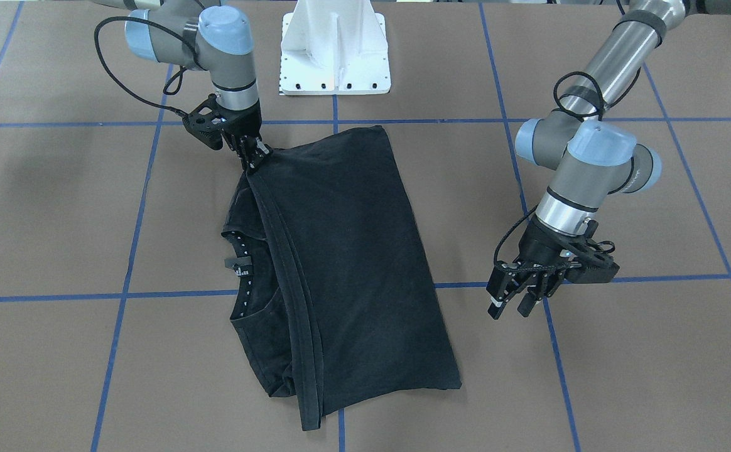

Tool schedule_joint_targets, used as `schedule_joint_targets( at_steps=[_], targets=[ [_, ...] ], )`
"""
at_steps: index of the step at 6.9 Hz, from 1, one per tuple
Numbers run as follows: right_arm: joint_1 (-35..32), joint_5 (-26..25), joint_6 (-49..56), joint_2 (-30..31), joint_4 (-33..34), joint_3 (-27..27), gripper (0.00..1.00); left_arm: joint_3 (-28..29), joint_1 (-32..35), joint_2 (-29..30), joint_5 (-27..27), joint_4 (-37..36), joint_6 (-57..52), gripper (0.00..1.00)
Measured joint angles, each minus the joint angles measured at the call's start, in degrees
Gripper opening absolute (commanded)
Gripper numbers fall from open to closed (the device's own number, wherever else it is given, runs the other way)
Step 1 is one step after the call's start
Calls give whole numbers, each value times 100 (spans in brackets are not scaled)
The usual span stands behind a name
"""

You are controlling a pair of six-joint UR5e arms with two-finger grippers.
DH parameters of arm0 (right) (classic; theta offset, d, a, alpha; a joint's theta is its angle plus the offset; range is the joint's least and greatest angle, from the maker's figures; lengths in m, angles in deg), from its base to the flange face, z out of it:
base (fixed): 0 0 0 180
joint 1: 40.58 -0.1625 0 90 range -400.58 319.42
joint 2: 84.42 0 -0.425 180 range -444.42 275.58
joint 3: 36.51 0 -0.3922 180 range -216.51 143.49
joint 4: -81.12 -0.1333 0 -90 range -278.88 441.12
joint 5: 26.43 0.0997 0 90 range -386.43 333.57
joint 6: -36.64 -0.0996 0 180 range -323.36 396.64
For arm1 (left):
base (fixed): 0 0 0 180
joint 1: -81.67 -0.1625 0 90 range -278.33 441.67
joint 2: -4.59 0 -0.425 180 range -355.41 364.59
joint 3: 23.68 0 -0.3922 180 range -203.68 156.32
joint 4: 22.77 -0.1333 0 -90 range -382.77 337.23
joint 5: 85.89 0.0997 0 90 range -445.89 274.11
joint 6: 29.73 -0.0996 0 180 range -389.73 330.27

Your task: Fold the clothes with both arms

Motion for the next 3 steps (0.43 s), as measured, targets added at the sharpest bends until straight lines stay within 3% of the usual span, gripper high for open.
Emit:
schedule_joint_targets(
  at_steps=[3],
  targets=[
    [-20, 15, 8, -8, 87, 106, 0, 9, 0, -1, 5, 9, -3, 73]
  ],
)
